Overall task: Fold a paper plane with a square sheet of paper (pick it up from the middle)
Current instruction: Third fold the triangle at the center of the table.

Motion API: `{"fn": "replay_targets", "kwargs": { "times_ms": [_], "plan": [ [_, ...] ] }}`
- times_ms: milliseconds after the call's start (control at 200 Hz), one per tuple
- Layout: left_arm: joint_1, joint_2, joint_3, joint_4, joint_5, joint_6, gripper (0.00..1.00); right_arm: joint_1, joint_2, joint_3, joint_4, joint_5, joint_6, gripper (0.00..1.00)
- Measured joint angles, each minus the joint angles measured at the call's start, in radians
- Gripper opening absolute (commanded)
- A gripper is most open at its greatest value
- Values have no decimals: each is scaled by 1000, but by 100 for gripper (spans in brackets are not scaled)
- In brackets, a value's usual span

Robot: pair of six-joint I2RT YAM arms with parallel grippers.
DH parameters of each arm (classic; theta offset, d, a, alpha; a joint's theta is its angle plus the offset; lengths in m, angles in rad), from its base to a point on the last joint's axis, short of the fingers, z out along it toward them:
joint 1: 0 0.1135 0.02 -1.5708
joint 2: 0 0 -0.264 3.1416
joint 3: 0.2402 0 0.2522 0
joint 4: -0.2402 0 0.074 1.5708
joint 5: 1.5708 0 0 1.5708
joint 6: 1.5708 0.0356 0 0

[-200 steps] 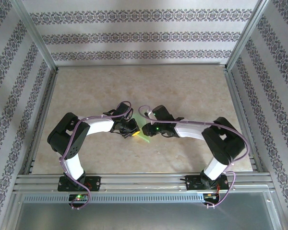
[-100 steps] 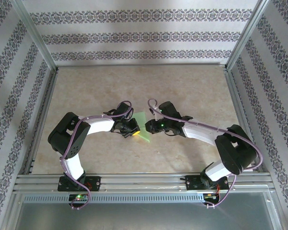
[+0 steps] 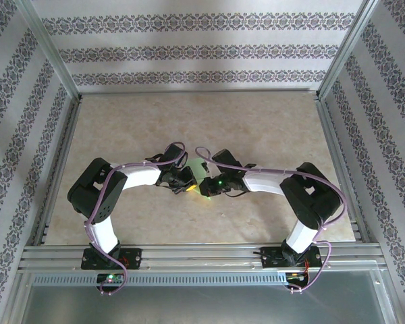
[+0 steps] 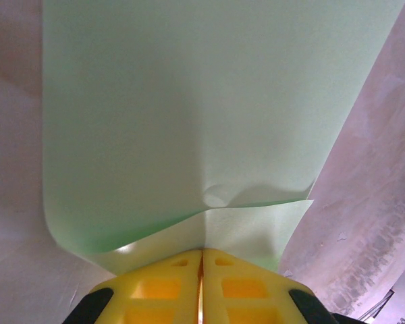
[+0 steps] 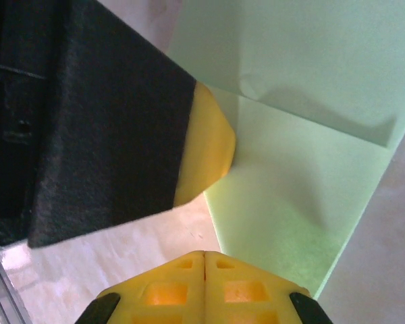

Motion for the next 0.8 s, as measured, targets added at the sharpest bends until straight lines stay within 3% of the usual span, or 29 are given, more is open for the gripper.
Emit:
{"fn": "replay_targets", "kwargs": {
  "times_ms": [800],
  "plan": [
    [0,7,14,-20,0,0,6,0,50,11,-37,-11,-4,5]
  ]
}}
